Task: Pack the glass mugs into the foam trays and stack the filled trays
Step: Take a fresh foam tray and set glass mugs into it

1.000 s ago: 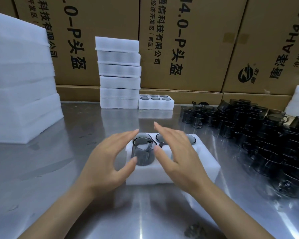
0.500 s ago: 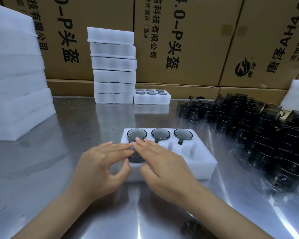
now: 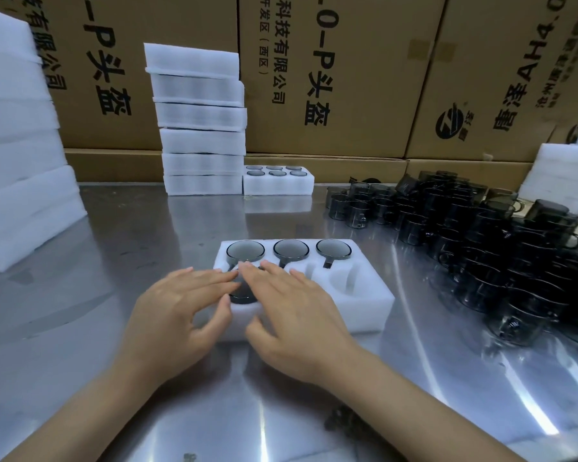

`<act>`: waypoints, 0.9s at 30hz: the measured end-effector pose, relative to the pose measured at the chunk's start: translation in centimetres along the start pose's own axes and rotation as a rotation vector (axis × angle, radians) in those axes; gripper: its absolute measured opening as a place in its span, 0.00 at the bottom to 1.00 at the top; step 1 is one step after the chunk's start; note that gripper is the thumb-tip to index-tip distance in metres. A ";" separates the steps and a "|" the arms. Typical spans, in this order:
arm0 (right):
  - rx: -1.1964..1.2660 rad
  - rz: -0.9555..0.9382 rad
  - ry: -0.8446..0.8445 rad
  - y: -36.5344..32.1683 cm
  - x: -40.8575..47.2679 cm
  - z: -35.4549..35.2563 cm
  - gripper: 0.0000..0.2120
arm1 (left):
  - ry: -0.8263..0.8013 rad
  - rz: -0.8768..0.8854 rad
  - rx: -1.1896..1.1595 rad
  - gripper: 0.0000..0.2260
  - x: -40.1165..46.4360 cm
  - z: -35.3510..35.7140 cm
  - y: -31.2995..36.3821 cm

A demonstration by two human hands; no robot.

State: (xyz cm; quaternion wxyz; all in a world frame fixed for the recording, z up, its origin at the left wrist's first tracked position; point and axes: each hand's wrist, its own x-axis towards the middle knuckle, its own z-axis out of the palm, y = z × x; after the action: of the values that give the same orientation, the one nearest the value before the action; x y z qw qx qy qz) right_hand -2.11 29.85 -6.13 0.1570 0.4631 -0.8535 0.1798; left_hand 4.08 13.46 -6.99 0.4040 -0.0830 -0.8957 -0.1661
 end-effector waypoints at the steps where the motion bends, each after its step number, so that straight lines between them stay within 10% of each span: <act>1: 0.039 -0.007 0.027 0.1 -0.1 -0.1 0.30 | 0.000 0.012 -0.010 0.16 0.0 0.0 -0.1; 8: 0.178 0.383 0.620 4.7 -0.4 -3.7 0.20 | 0.067 -0.298 -0.154 0.14 -0.1 -0.6 -2.7; 18: -0.241 1.231 0.195 12.1 -3.5 -5.6 0.31 | -0.023 -0.346 -0.225 0.16 -0.3 -0.2 -3.1; 27: -0.316 1.013 0.295 11.5 -3.2 -4.6 0.24 | -0.022 -0.345 -0.237 0.19 -0.2 -0.3 -2.8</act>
State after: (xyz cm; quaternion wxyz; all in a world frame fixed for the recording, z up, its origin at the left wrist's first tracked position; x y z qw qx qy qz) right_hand -9.69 40.12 -5.27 0.2363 -0.0647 -0.9553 0.1656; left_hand 3.63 10.72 -7.60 0.3470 0.0227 -0.8753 -0.3361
